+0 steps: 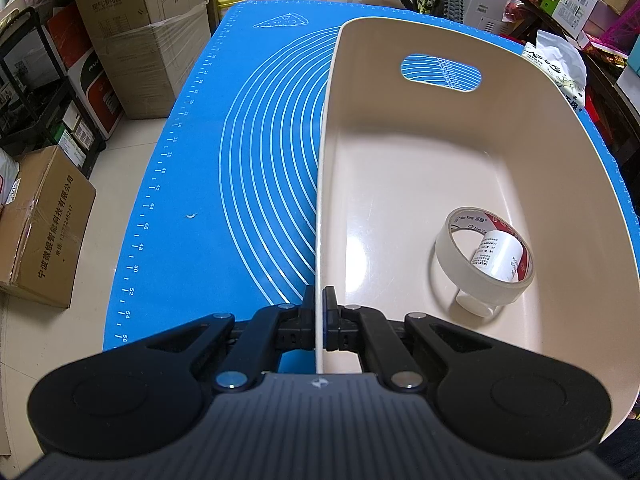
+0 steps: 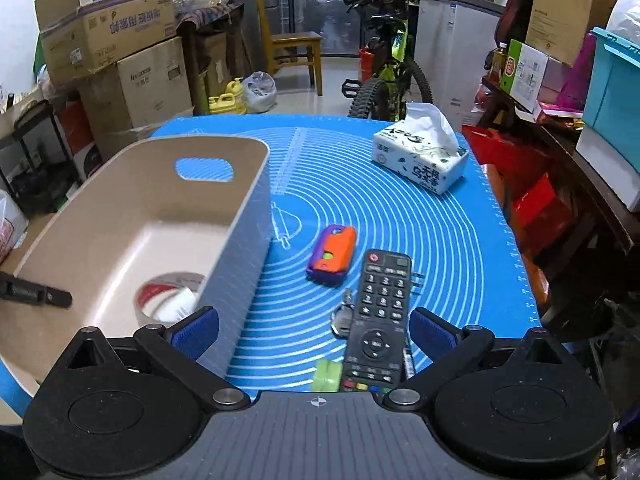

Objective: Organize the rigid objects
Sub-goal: 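Grasp the green tape roll with the right tool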

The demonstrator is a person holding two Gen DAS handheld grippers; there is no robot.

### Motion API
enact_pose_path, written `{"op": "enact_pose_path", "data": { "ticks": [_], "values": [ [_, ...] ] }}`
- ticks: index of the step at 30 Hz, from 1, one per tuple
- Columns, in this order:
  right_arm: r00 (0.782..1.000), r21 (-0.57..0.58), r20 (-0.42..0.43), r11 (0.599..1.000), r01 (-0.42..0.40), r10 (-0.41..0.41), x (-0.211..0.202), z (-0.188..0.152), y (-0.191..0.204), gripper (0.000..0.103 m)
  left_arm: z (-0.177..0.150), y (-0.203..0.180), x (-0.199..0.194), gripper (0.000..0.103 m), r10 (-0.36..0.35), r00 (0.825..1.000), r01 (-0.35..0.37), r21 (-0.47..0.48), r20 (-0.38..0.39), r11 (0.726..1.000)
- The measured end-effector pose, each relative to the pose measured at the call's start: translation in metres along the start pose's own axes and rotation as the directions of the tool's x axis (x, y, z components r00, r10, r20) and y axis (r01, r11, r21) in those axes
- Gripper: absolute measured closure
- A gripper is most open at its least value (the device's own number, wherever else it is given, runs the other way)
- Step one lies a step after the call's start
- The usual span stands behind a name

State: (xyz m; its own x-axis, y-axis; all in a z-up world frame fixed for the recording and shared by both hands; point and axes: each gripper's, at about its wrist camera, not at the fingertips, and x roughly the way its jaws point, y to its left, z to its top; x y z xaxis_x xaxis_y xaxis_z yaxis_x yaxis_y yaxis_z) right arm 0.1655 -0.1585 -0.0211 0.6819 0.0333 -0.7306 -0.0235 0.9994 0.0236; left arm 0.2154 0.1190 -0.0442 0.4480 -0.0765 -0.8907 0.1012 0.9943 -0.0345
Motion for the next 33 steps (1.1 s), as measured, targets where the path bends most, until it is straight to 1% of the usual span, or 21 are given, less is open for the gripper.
{"op": "enact_pose_path", "data": {
  "ticks": [6,9,11,15,18,22,26,30,32,33],
  "values": [
    [0.999,-0.002,-0.037,1.0,0.005,-0.005,0.013,-0.016,-0.005,0.002,0.0,0.0,0.0,0.1,0.0,1.0,0.0,0.0,0.0,1.0],
    [0.998,0.017,-0.054,0.999,-0.029,0.03,0.019,-0.026,-0.008,0.003,0.0,0.0,0.0,0.1,0.001,1.0,-0.001,0.001,0.0,1.0],
    [0.997,0.005,-0.07,1.0,-0.016,0.016,0.025,-0.031,-0.008,0.003,0.0,0.0,0.0,0.1,0.0,1.0,0.0,0.0,0.0,1.0],
    [0.996,-0.005,-0.091,1.0,-0.013,0.013,0.037,-0.039,-0.009,0.01,0.0,0.0,0.0,0.1,0.0,1.0,0.0,0.0,0.0,1.0],
    [0.996,-0.014,-0.094,1.0,-0.003,0.002,0.043,-0.042,-0.007,0.011,0.0,0.0,0.0,0.1,0.001,1.0,-0.001,0.001,0.0,1.0],
    [0.996,-0.018,-0.09,1.0,-0.004,0.002,0.047,-0.045,-0.003,0.023,0.0,0.0,0.0,0.1,0.0,1.0,0.0,0.001,0.0,1.0],
    [0.996,-0.014,-0.086,1.0,-0.022,0.021,0.051,-0.048,-0.002,0.032,0.0,0.0,0.0,0.1,0.0,1.0,0.0,0.0,0.0,1.0],
    [0.998,-0.018,-0.065,1.0,-0.005,0.003,0.051,-0.048,-0.001,0.038,0.0,0.0,0.0,0.1,0.0,1.0,0.0,0.001,0.0,1.0],
    [0.998,-0.02,-0.064,1.0,0.008,-0.009,0.052,-0.047,0.0,0.044,0.0,0.0,0.0,0.1,0.0,1.0,0.0,0.001,0.0,1.0],
    [0.998,-0.02,-0.064,1.0,0.016,-0.017,0.052,-0.047,0.0,0.049,0.0,0.0,0.0,0.1,0.0,1.0,0.0,0.001,0.0,1.0]
  ]
}}
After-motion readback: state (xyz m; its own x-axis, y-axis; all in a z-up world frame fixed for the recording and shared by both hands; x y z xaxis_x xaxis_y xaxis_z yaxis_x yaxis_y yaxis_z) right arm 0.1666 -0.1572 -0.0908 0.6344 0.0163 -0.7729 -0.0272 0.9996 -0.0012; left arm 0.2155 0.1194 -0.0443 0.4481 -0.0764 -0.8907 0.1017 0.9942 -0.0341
